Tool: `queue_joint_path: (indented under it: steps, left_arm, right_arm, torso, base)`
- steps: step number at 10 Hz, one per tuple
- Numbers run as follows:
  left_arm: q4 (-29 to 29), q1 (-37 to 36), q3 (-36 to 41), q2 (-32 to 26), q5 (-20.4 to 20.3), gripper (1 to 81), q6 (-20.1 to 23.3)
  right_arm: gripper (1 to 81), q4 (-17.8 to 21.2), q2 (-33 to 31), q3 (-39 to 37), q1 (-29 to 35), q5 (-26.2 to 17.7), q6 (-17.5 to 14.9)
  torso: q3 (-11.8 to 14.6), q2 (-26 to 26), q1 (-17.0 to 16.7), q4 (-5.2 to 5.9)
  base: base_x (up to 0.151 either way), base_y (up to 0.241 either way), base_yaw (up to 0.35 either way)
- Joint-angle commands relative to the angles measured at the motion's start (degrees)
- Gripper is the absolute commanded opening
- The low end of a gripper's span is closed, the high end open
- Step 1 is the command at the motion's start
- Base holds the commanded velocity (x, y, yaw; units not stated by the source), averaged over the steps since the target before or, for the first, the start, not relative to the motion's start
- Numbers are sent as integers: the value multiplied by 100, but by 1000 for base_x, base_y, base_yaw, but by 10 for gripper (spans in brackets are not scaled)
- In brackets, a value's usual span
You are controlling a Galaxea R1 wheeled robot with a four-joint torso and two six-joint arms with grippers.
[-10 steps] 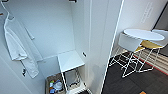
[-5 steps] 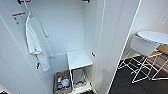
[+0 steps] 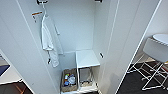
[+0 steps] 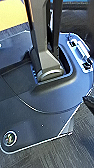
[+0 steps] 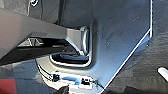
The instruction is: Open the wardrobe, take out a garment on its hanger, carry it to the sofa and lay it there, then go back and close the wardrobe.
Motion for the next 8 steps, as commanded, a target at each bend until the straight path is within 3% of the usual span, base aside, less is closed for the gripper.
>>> queue_joint_path:
  steps: [1, 8]
  left_arm:
    - [47, -163, -28, -40, 178, 811, -1]
    - [47, -163, -19, -40, 178, 811, -10]
  right_arm:
    - [811, -14, 17, -8, 55, -307, 7]
    - [811, -14, 8, 1, 46, -307, 7]
  torso:
    - [0, 0, 0, 0]
    - [0, 0, 0, 0]
  base:
    - [0, 0, 141]
    - [0, 0, 198]
